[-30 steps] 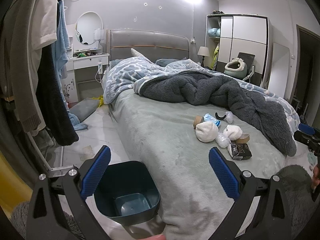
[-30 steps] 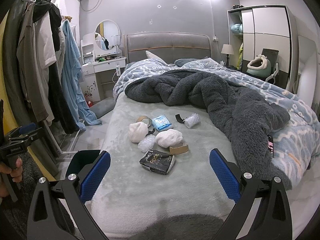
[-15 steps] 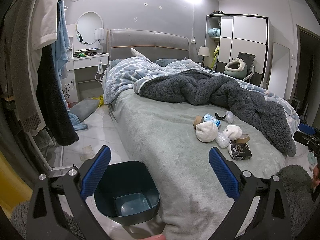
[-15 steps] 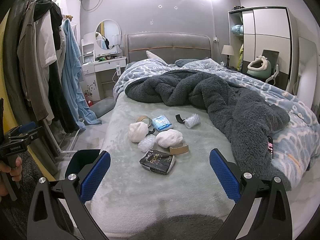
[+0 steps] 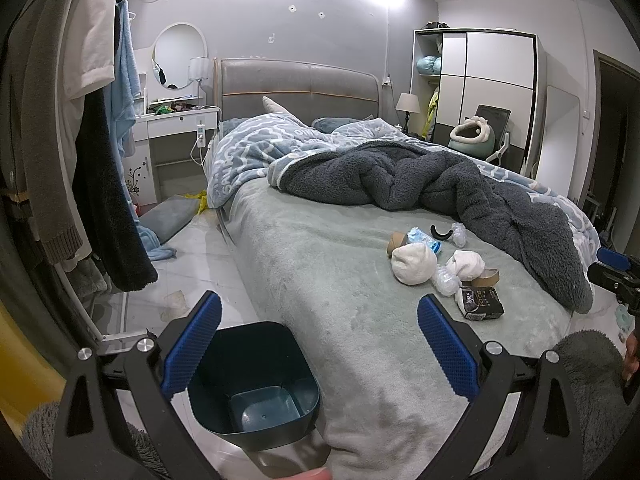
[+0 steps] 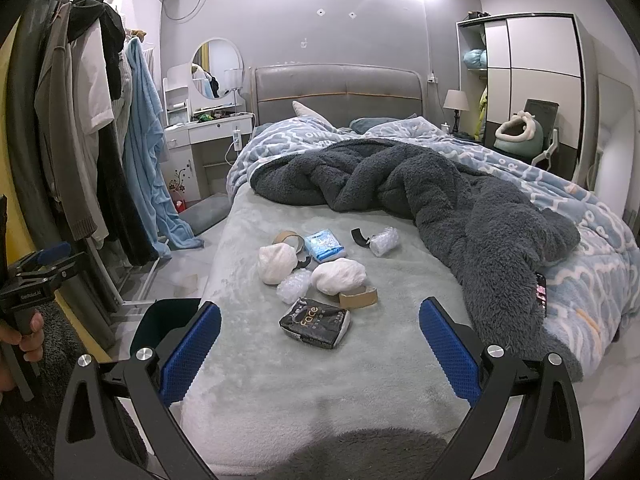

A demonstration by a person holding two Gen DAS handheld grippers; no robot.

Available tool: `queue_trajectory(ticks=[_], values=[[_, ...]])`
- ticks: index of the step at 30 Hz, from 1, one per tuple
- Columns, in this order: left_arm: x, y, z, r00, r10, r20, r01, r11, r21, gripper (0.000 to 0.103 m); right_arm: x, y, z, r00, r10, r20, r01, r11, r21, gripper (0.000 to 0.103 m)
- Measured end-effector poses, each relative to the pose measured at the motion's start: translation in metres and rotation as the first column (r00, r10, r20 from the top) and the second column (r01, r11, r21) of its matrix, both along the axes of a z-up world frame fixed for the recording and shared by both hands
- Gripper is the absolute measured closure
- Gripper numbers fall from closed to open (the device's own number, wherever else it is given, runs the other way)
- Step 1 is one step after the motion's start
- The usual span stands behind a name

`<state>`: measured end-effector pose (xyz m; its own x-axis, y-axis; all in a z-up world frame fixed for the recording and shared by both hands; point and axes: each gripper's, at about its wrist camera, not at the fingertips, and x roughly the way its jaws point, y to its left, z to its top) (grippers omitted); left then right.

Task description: Collect trash

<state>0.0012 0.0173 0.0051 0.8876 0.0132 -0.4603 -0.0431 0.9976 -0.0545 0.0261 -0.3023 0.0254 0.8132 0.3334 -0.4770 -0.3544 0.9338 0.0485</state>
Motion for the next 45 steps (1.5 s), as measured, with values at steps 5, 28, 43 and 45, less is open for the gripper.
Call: queue_trajectory(ticks=[5,28,43,45], values=[[0.0,-0.001,0.0,1.0,0.0,0.0,0.0,1.0,0.001,0.003,0.0,0.0,0.0,1.0,0.0,0.001,0.0,1.0,-0.001,0.003],[-0.001,-0.005,-0.003,1.0,-0.025,0.002,0.025,0.999,0.041,0.003,0.0,0.0,0.001,1.0,0.002,-0.009,-0.002,1.0,-0.003,0.003],[0.012,-0.03,-0.011,0.993,-0.119,-0.026,0.118,0.993,-0.01,0.003,0.015,0.01,0.0,0.993,0.089,-0.075,-0.095,0.992,-0.079,0.003],[0.014,-0.033,-0.01,0.991,-0.13,-0.014,0.129,0.991,-0.034,0.003,0.02,0.011,0.001,0.992,0.096,-0.08,-0.102,0.991,-0.083,0.003]])
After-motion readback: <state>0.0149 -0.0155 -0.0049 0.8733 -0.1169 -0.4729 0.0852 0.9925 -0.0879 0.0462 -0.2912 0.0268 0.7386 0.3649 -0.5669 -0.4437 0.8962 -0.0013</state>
